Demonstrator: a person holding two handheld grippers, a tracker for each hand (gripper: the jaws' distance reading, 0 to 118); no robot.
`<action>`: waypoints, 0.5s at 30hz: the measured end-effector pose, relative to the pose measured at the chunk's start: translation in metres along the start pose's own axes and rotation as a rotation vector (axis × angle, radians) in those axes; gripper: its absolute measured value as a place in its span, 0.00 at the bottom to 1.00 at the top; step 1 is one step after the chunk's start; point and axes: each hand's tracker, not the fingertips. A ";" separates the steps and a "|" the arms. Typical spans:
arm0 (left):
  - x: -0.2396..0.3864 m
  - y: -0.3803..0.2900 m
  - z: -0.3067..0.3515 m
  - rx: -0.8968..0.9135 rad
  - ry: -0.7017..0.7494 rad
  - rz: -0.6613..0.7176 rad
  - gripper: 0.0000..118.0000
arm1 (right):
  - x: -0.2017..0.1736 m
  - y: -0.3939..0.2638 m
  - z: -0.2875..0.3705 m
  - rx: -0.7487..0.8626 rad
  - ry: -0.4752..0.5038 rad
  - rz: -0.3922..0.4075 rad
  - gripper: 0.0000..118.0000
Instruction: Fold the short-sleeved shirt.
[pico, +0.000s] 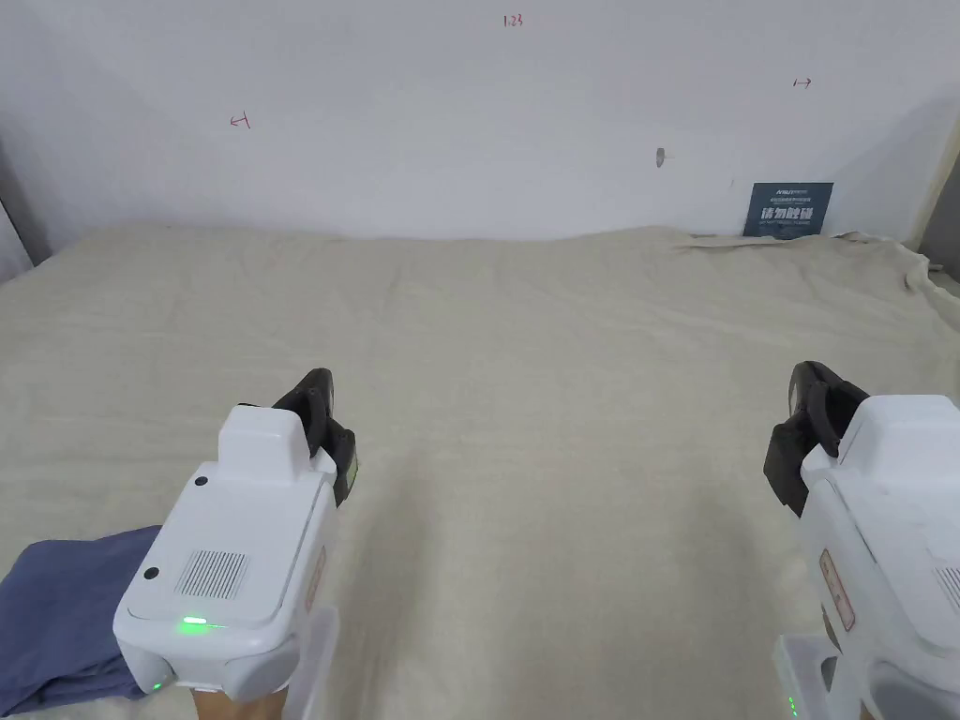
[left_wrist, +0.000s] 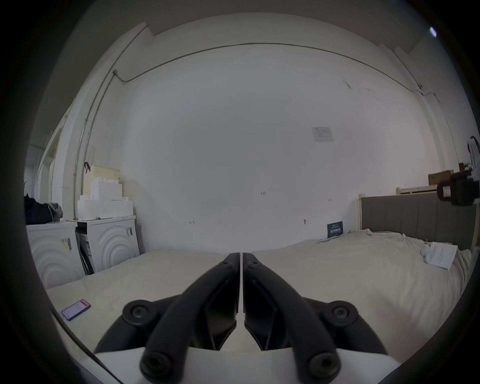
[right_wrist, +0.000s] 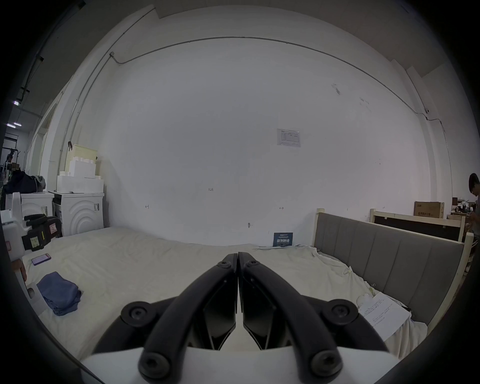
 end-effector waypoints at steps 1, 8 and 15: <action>0.002 -0.001 0.000 0.001 0.007 -0.011 0.00 | 0.000 0.000 0.000 -0.001 0.000 0.001 0.00; 0.004 -0.001 0.002 -0.001 0.008 -0.011 0.00 | 0.000 -0.002 0.000 -0.003 0.003 0.000 0.00; 0.005 -0.003 0.002 -0.003 0.013 -0.024 0.00 | -0.001 -0.001 0.001 -0.002 0.004 0.006 0.00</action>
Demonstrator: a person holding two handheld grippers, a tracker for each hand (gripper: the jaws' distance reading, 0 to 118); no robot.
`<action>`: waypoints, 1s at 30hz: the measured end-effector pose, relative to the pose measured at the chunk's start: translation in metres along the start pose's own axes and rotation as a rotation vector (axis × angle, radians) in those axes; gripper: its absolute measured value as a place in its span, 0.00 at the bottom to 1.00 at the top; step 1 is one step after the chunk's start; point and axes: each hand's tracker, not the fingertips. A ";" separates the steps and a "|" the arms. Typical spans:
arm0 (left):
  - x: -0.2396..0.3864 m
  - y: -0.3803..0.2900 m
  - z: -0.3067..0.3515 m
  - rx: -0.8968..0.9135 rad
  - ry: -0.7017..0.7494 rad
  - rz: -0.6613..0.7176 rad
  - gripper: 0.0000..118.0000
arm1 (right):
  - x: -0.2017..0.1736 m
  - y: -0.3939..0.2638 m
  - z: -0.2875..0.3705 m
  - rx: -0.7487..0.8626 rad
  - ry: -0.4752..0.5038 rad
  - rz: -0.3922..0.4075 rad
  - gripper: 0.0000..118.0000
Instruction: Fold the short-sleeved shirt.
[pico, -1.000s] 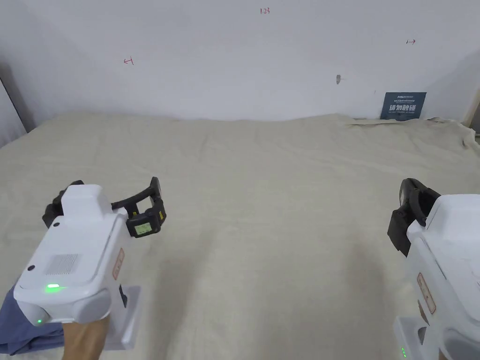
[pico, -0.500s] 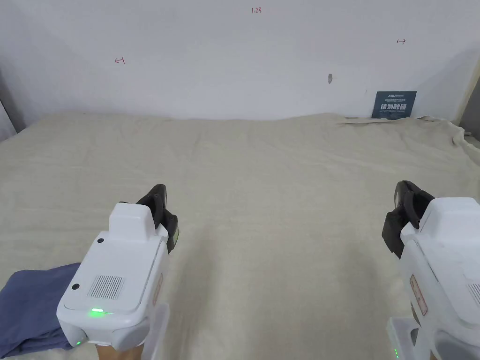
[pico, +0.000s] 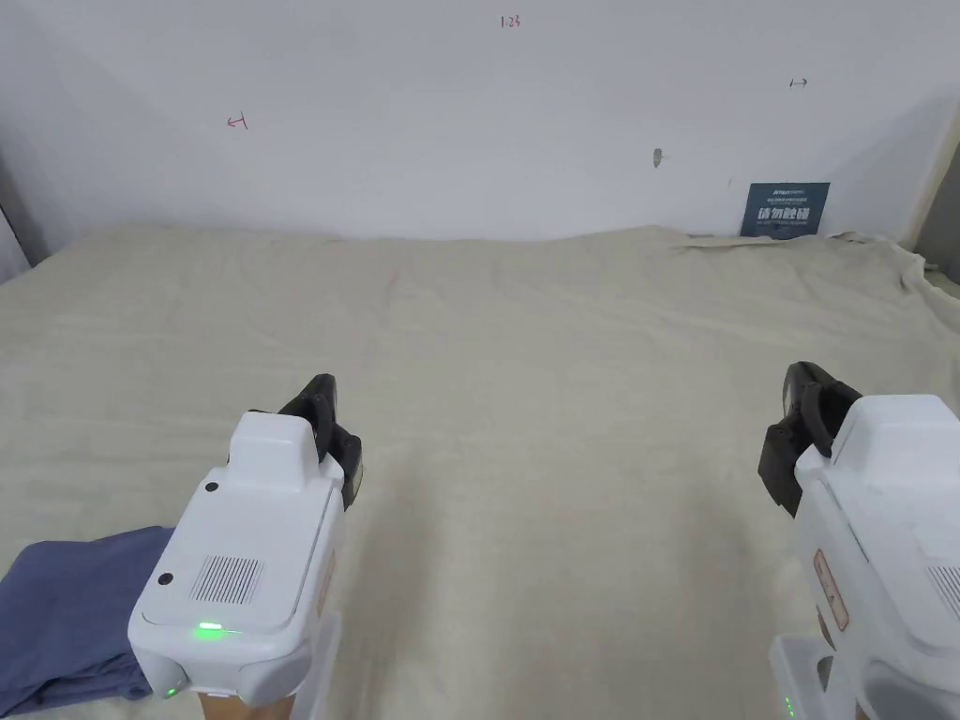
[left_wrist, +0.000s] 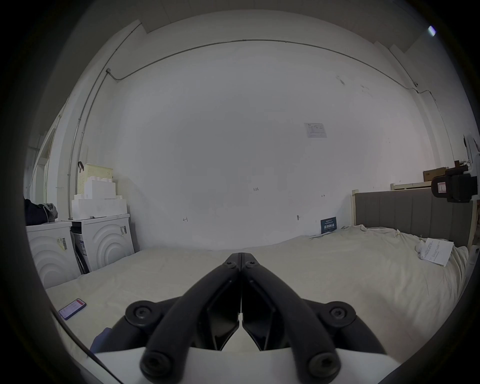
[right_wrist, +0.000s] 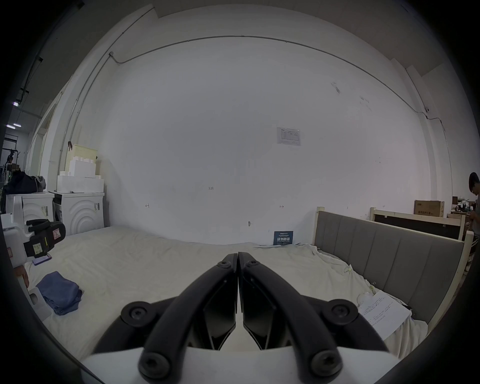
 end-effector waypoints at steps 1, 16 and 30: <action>0.000 0.000 0.000 0.000 -0.001 -0.003 0.00 | 0.000 0.000 0.000 0.000 0.001 -0.004 0.00; -0.003 0.001 0.001 0.003 0.006 0.015 0.00 | -0.001 0.001 0.001 -0.002 0.006 0.003 0.00; -0.003 -0.001 0.001 0.002 0.012 0.011 0.00 | -0.002 0.003 0.001 0.003 0.010 0.009 0.00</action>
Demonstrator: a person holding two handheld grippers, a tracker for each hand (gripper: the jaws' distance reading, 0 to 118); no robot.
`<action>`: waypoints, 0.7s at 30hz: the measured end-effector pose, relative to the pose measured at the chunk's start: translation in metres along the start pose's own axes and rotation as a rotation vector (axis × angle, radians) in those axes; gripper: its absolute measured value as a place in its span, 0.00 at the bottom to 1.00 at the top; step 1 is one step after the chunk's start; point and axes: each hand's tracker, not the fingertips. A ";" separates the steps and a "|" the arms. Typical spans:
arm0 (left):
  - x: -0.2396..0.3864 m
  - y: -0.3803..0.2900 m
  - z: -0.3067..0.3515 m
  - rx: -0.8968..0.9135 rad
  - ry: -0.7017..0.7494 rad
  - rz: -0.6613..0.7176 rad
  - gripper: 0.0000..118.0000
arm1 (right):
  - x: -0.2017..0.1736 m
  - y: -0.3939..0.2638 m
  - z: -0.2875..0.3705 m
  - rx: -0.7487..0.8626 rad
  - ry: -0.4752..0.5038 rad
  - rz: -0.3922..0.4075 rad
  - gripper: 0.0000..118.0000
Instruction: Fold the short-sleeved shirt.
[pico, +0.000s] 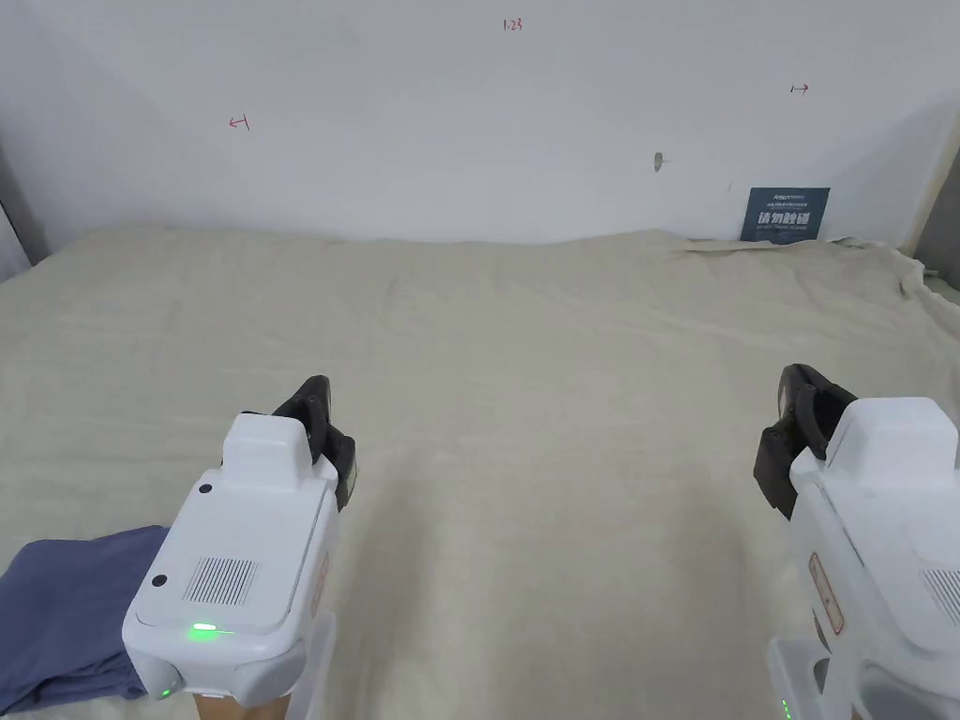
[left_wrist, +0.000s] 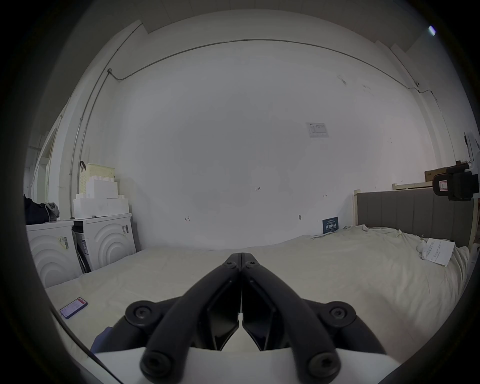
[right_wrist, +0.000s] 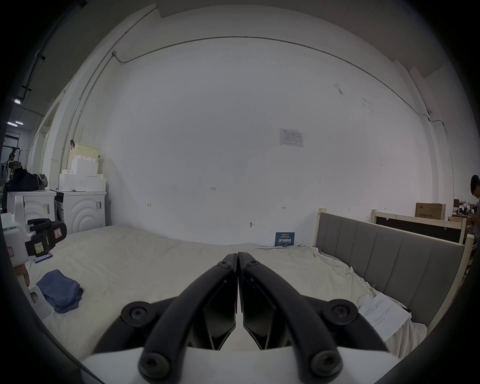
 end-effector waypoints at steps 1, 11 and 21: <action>-0.001 0.000 0.000 0.000 0.000 0.000 0.00 | 0.000 0.000 0.000 0.001 0.001 0.000 0.00; -0.002 0.001 -0.001 0.003 0.005 0.003 0.00 | -0.001 0.001 0.001 0.000 0.002 0.004 0.00; -0.002 -0.001 -0.001 0.004 0.008 0.001 0.00 | -0.001 0.002 0.000 0.002 0.004 0.007 0.00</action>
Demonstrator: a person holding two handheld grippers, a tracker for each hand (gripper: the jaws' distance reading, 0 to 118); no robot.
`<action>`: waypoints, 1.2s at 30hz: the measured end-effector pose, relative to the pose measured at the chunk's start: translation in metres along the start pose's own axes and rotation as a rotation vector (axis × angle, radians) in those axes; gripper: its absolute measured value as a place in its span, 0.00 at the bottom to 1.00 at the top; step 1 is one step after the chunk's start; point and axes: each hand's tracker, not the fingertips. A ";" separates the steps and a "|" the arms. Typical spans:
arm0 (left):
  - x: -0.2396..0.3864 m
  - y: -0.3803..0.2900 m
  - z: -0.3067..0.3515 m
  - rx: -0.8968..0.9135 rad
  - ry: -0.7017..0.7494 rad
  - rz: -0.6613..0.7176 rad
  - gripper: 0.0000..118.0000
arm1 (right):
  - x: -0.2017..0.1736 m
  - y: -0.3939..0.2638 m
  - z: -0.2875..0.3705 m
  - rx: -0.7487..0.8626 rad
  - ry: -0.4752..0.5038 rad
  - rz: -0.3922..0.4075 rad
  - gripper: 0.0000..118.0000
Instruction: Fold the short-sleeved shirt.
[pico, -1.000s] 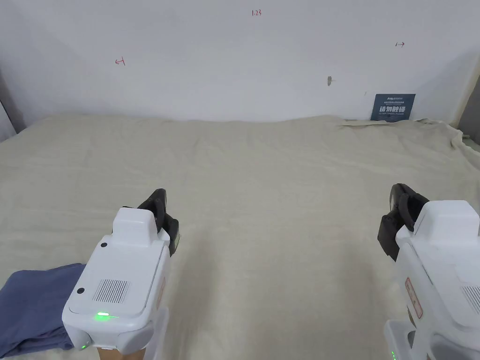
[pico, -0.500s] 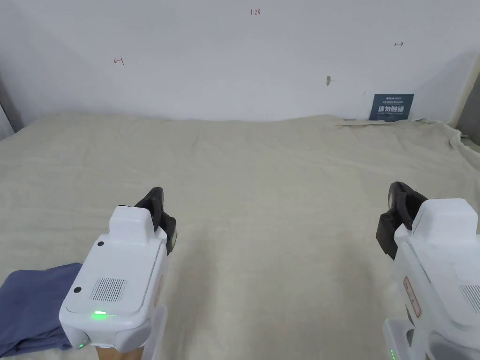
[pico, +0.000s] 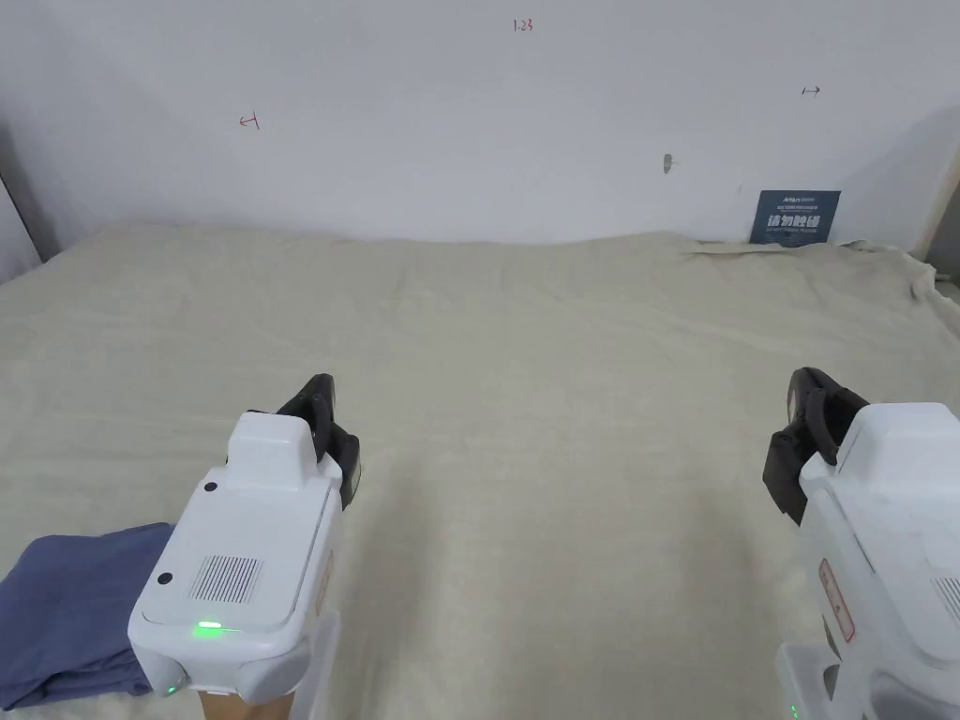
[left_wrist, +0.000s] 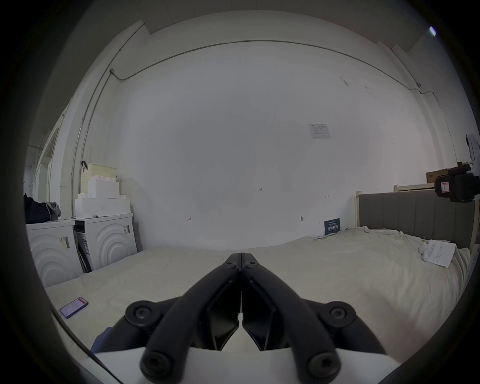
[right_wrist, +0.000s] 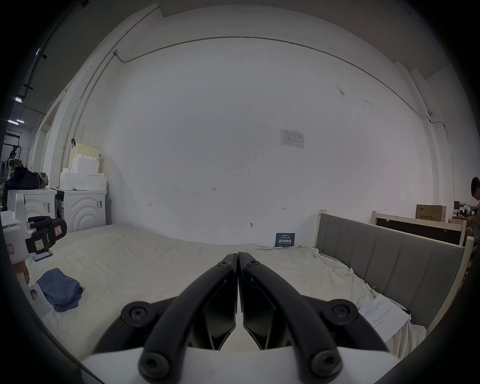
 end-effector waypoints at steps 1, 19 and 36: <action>0.000 0.000 0.000 0.000 -0.001 0.000 0.00 | 0.000 0.000 0.000 0.000 0.000 0.001 0.00; -0.002 0.001 0.001 0.005 0.000 -0.007 0.00 | -0.001 0.000 0.001 0.004 0.003 0.009 0.00; -0.004 0.000 0.001 -0.002 0.008 -0.008 0.00 | -0.002 0.000 0.002 0.002 0.001 0.010 0.00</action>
